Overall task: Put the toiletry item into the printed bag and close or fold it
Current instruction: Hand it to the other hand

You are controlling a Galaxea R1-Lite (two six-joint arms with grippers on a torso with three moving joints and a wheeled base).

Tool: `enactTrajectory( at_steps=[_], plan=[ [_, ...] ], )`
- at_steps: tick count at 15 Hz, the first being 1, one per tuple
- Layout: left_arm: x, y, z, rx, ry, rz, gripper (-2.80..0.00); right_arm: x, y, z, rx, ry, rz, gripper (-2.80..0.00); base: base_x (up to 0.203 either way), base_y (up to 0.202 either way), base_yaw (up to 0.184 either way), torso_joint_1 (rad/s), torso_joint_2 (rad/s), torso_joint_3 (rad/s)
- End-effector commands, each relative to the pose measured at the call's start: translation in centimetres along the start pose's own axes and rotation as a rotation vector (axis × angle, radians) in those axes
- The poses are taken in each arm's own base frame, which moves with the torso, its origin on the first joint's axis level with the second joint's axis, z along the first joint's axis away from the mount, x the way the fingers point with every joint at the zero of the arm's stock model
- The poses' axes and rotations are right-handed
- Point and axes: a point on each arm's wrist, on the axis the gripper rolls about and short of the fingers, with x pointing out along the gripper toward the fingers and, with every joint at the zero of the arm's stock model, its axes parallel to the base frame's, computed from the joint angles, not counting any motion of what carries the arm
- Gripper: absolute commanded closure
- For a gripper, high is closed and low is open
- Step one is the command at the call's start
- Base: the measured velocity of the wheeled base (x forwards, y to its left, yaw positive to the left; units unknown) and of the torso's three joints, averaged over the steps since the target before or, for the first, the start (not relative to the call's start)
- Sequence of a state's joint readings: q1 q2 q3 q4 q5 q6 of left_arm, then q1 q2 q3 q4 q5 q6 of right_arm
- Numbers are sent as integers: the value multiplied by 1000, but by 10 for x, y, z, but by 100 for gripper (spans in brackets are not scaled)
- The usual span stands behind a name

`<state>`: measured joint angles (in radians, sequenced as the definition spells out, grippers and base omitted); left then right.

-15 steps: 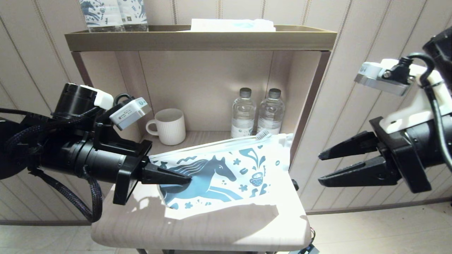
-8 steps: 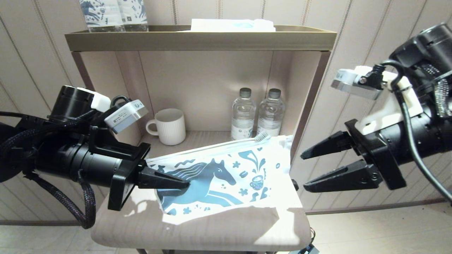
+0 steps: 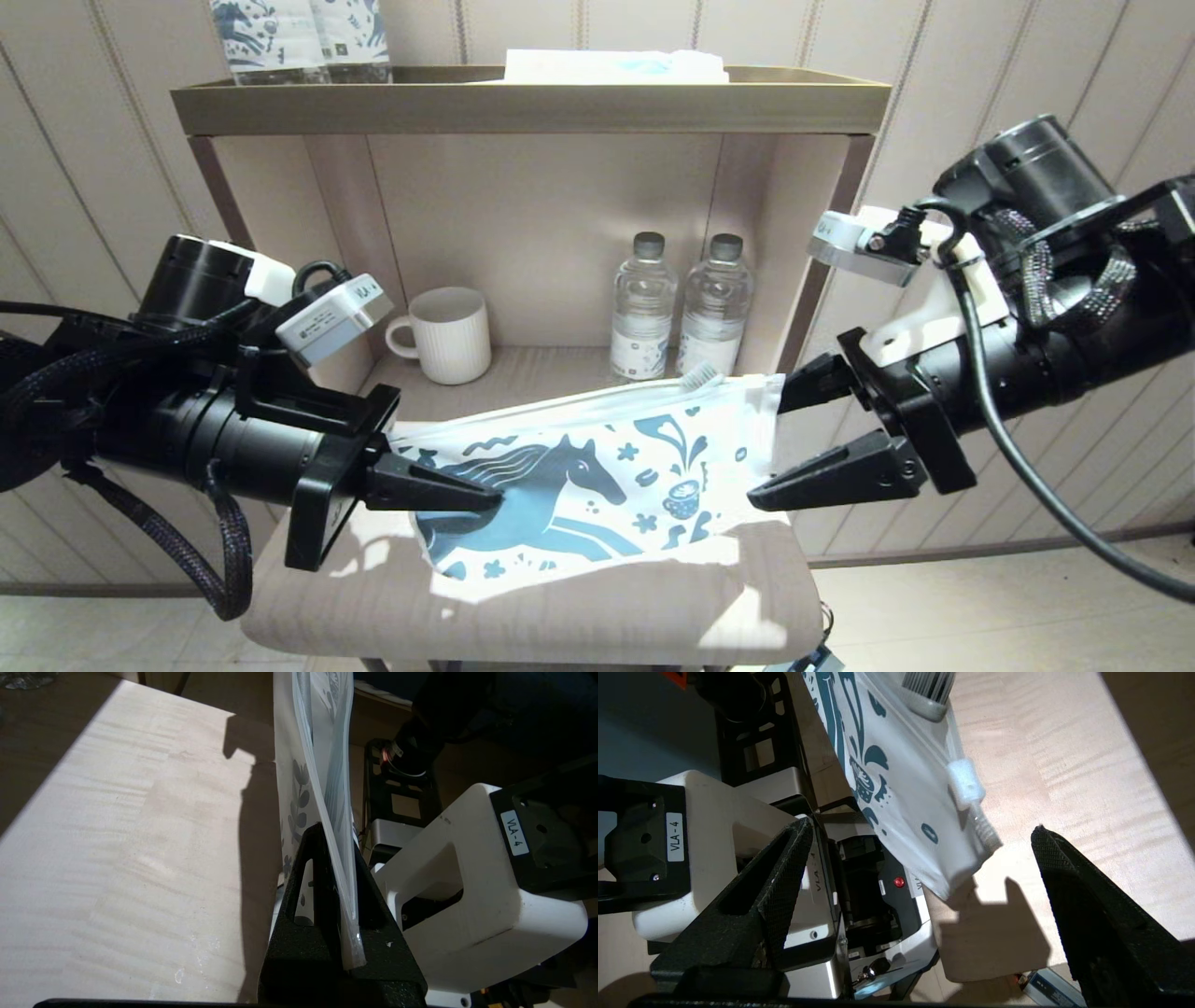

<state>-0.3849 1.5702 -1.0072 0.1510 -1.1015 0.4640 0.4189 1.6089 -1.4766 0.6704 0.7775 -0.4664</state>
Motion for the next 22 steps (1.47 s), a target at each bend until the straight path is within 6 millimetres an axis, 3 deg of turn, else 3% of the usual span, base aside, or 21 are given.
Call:
enactTrajectory(
  at_steps=[1, 9, 19, 20, 22],
  plan=[
    [0, 0, 0, 1, -2, -6, 0, 8, -5, -3, 4, 7, 21, -280, 0, 0, 0, 0, 0, 0],
    [1, 1, -1, -1, -1, -6, 0, 37, 1, -3, -44, 18, 114, -280, 0, 0, 0, 0, 0, 0],
    [1, 1, -2, 7, 1, -7, 0, 36, -1, -3, -53, 13, 112, -280, 0, 0, 0, 0, 0, 0],
    [1, 2, -2, 7, 1, -8, 0, 36, -1, -4, -49, 16, 114, 0, 0, 0, 0, 0, 0, 0],
    [1, 1, -2, 9, 1, -7, 0, 35, -3, -5, -44, 16, 109, 0, 0, 0, 0, 0, 0, 0]
  ],
)
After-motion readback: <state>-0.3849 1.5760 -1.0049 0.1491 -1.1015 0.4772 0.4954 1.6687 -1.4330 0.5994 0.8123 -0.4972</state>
